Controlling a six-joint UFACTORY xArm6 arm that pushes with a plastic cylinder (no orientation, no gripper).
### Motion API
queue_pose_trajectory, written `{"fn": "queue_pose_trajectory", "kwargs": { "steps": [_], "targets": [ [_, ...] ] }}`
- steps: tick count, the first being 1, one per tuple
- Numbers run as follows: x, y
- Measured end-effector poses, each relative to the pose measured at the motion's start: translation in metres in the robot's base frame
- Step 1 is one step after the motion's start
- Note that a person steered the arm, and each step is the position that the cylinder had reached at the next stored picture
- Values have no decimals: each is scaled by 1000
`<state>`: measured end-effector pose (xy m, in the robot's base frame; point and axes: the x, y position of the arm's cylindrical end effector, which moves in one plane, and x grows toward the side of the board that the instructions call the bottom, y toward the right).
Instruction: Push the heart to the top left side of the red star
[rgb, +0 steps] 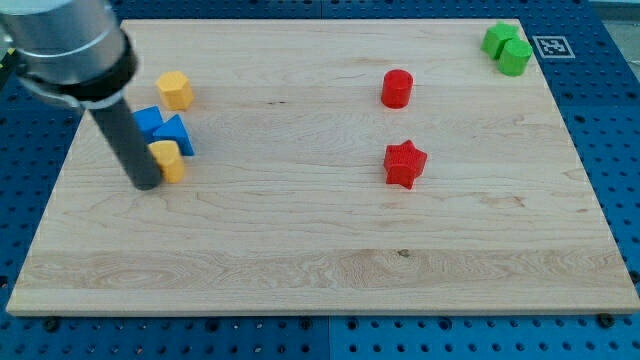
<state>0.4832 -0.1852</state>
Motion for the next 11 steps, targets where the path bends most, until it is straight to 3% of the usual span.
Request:
{"fn": "queue_pose_trajectory", "kwargs": {
  "steps": [1, 2, 3, 5, 7, 8, 10, 11],
  "targets": [
    [7, -20],
    [9, -77],
    [-13, -105],
    [-49, -73],
    [-37, 31],
    [-31, 28],
    [-10, -41],
    [16, 4]
  ]
}}
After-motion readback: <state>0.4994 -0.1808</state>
